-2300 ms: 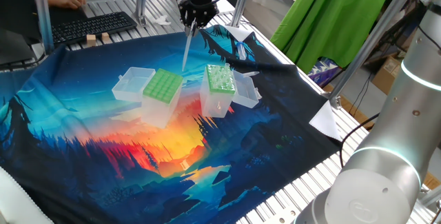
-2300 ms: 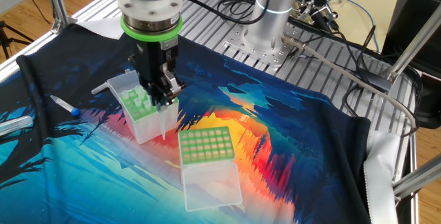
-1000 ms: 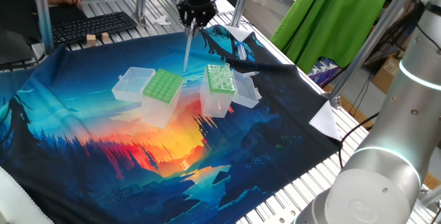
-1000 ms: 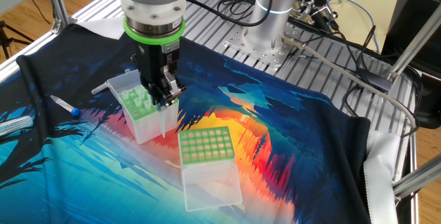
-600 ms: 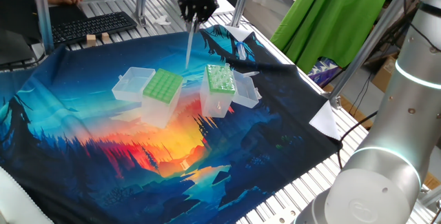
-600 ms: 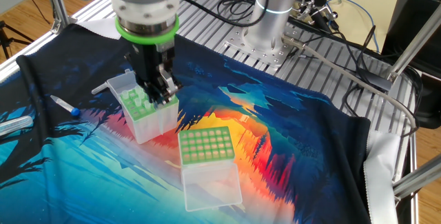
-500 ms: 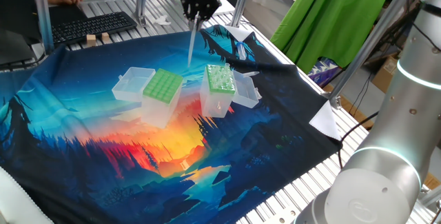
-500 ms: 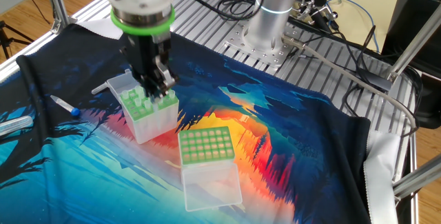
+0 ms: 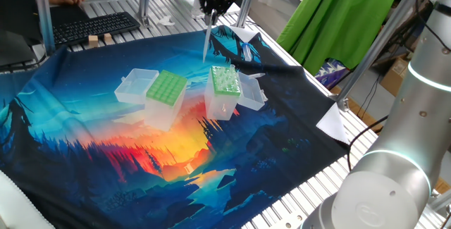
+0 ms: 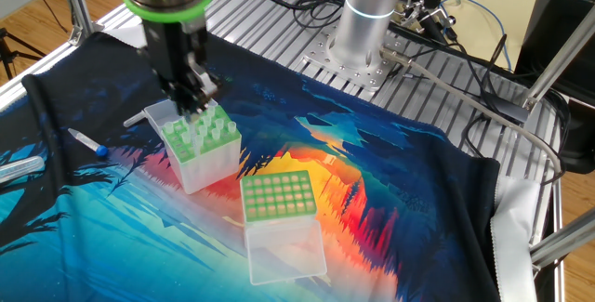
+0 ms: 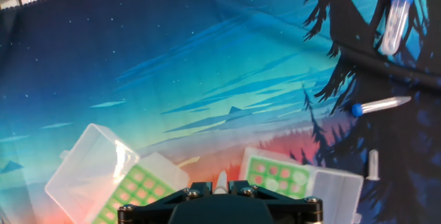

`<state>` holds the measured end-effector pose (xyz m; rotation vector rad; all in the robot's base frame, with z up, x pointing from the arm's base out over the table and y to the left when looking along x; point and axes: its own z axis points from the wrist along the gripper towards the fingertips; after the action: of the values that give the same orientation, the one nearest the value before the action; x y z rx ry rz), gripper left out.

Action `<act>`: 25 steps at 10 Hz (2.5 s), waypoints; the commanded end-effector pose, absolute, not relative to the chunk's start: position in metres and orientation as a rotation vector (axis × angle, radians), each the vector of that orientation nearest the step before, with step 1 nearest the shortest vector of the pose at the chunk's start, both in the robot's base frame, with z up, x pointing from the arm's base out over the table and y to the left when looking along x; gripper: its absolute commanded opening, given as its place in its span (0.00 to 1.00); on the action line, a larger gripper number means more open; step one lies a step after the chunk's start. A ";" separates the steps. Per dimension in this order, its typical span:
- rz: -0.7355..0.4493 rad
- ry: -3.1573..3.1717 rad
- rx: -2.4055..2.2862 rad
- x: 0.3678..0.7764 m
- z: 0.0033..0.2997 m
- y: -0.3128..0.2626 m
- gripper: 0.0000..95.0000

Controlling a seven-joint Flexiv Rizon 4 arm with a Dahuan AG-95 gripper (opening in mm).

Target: Transfer all large pipette tips from one holder to another

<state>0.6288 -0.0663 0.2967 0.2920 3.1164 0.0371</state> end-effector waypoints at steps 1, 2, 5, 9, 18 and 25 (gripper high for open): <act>0.047 3.113 0.225 0.628 0.294 -0.081 0.00; 0.056 3.114 0.194 0.627 0.292 -0.090 0.00; 0.074 3.110 0.149 0.627 0.286 -0.104 0.00; 0.076 3.096 0.132 0.621 0.277 -0.108 0.00; 0.080 3.088 0.140 0.610 0.273 -0.110 0.00; 0.084 3.083 0.153 0.604 0.266 -0.109 0.00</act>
<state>0.6028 -0.1093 0.2656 0.1520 3.0832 0.0848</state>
